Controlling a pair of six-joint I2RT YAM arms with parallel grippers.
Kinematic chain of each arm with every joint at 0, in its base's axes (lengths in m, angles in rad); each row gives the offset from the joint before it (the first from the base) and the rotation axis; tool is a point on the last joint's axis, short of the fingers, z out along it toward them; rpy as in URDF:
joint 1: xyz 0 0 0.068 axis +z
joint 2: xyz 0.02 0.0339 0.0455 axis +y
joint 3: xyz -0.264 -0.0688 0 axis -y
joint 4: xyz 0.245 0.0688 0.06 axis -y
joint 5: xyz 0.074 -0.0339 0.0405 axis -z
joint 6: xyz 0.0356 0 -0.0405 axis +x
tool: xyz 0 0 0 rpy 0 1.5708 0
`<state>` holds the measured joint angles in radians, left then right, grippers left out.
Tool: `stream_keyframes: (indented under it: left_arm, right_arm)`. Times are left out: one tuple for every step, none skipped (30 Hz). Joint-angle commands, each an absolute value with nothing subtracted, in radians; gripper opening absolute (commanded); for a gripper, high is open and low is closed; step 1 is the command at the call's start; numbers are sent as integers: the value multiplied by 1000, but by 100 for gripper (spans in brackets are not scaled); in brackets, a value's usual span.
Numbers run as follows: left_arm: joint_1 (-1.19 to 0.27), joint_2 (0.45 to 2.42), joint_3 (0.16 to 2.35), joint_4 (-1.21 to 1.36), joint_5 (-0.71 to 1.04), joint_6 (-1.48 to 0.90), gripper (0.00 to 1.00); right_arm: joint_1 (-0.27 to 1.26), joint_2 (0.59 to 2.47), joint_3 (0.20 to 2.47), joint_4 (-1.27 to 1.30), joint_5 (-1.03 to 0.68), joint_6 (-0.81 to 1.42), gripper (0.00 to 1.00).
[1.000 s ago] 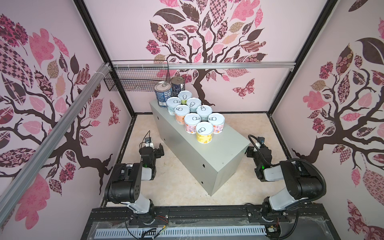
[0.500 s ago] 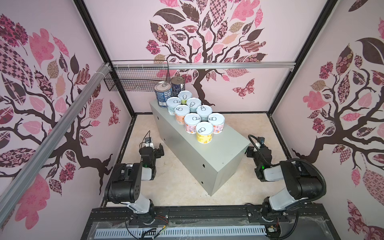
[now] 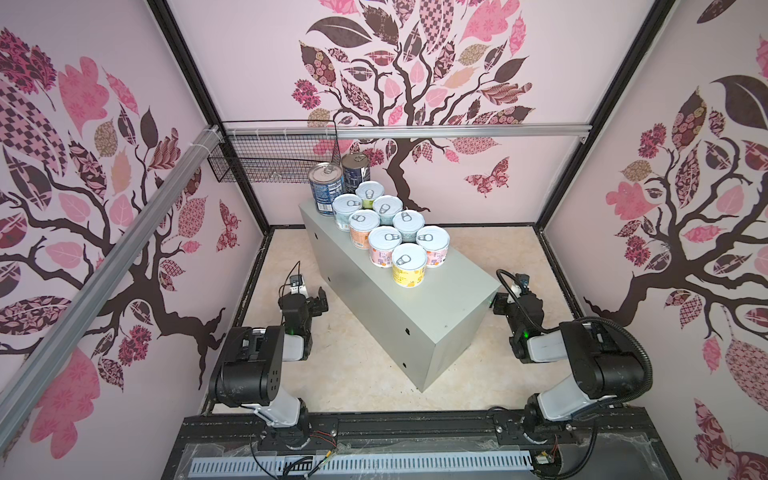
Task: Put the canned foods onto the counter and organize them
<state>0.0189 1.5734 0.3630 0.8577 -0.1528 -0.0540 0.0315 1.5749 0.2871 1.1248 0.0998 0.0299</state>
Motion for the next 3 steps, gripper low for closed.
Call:
stream_keyframes:
  left_arm:
    - [14, 1555, 385, 864, -157, -54, 98]
    - [14, 1555, 385, 865, -157, -54, 98]
    - [15, 1556, 385, 864, -156, -54, 98]
  right_arm:
    - [35, 1558, 295, 1134, 94, 41, 100]
    - [36, 1556, 295, 1134, 94, 41, 100]
    - [37, 1556, 294, 1134, 94, 43, 100]
